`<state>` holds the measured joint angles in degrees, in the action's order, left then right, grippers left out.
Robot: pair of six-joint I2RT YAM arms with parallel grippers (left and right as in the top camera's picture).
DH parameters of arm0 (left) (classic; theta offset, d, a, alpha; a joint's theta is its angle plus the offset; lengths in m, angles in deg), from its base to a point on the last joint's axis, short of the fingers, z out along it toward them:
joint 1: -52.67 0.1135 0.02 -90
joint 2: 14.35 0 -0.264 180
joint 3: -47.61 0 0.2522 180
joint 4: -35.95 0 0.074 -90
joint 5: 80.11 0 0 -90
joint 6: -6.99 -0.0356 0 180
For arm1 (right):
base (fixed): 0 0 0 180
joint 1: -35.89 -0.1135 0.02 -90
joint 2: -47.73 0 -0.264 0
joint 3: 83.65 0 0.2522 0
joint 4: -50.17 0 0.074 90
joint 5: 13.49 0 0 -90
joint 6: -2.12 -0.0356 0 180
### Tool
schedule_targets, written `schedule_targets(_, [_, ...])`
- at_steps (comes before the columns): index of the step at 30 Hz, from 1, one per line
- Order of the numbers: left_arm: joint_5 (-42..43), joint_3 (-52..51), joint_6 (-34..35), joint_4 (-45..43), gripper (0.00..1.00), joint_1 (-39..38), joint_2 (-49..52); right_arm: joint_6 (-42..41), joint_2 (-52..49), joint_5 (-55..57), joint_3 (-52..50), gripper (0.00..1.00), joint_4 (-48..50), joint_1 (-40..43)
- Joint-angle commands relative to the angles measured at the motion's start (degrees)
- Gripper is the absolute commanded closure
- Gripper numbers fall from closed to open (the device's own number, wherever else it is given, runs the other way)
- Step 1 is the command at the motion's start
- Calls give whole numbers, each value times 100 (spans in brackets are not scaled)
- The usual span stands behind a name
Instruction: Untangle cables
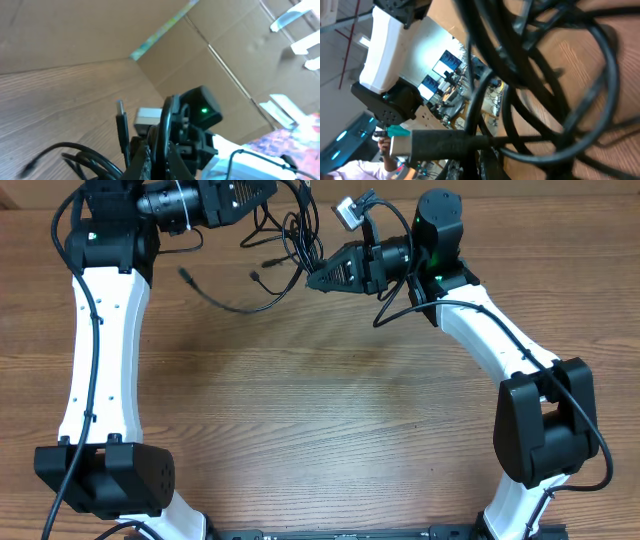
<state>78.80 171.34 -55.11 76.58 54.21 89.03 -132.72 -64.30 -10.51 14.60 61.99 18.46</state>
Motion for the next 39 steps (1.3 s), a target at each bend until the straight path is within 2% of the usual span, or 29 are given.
schedule_targets(1, [299, 76, 831, -415, 96, 214, -26, 809, 2, -289, -17, 96, -599, -20])
schedule_targets(6, [337, 76, 1296, -850, 96, 315, -26, 1541, 2, -243, -17, 96, -1436, -20])
schedule_targets(9, [531, 76, 1327, -1073, 96, 358, -26, 1644, 2, -181, -17, 96, -1598, -17])
schedule_targets(11, [710, 76, 1281, -1132, 96, 382, -26, 1644, 2, -164, -17, 76, -1578, -15])
schedule_targets(12, [826, 76, 1165, -1128, 96, 396, -26, 1641, 2, -114, -15, 59, -1556, 13])
schedule_targets(14, [1130, 76, 767, -1128, 96, 435, -26, 1639, 2, 50, -17, 35, -1556, 76])
schedule_targets(17, [1565, 76, 232, -1126, 96, 533, -26, 1561, 4, 356, -17, 6, -1567, 186])
schedule_targets(18, [1644, 76, 166, -1126, 96, 570, -26, 1502, 2, 444, -17, 0, -1565, 221])
schedule_targets(23, [2022, 76, -107, -1073, 96, 706, -26, 1469, 4, 693, -17, 0, -1561, 415])
schedule_targets(26, [2140, 74, -485, -721, 96, 706, -26, 1471, 4, 756, -15, 0, -1515, 509])
schedule_targets(29, [2094, 74, -1040, -37, 96, 697, -24, 1469, 4, 774, -15, 0, -1353, 581])
schedule_targets(31, [2004, 74, -1646, 734, 96, 656, -24, 1469, 4, 776, -15, 0, -1172, 595])
schedule_targets(33, [1696, 74, -2059, 1408, 96, 612, -24, 1471, 4, 800, -15, 0, -1034, 592])
schedule_targets(37, [267, 74, -2715, 2778, 96, 426, -24, 1471, 4, 815, -15, 0, -717, 592])
schedule_targets(39, [-181, 74, -2909, 3130, 96, 289, -24, 1469, 4, 815, -15, 0, -629, 584])
